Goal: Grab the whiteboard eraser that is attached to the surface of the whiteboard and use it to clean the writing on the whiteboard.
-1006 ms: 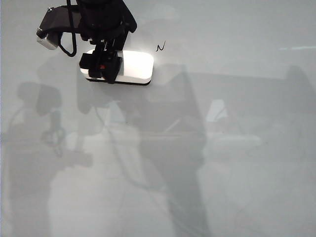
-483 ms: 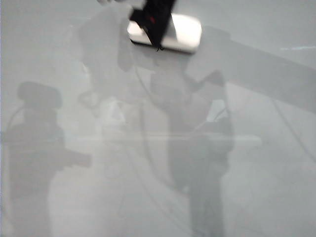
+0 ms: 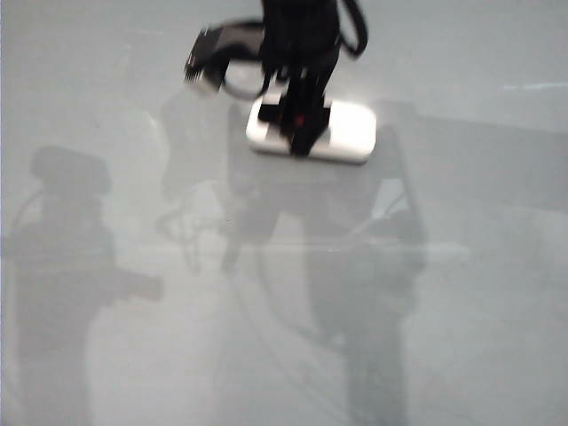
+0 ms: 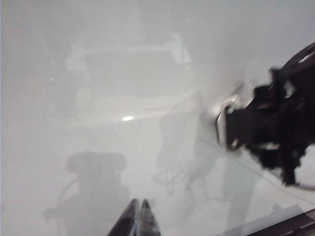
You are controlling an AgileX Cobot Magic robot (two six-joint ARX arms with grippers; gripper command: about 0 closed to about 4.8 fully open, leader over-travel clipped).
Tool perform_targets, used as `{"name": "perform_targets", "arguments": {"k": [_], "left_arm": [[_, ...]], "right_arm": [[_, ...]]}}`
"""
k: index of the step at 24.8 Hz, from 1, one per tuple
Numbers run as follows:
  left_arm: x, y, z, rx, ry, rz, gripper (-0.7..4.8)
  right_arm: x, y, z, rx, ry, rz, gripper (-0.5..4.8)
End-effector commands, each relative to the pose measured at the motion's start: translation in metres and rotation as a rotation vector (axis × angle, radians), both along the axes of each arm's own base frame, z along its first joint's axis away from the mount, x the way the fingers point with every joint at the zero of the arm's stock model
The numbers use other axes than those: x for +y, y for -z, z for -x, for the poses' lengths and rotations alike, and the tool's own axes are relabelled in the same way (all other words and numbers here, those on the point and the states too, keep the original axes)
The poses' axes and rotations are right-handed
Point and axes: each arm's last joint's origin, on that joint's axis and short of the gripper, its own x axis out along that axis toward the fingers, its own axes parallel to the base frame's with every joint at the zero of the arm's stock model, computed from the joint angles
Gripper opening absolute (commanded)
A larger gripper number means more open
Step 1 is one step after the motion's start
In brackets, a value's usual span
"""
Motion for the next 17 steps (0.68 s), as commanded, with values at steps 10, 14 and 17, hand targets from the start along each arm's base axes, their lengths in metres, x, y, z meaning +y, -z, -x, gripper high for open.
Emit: {"name": "perform_targets", "arguments": {"k": [10,14,17], "left_arm": [[0.001,-0.001,0.0,-0.012,-0.026,-0.008,-0.05],[0.001,-0.002,0.0,-0.014,-0.028,-0.007,-0.06],[0.001,-0.002,0.0,-0.014,-0.029,-0.008,-0.06]], "right_arm": [[-0.118,-0.13,0.107,-0.307,0.255,-0.653,2.07],[-0.174,-0.105,0.121,-0.415,0.235,-0.89,1.98],[-0.201,-0.085,0.123,-0.557,0.211,-1.035,1.98]]}}
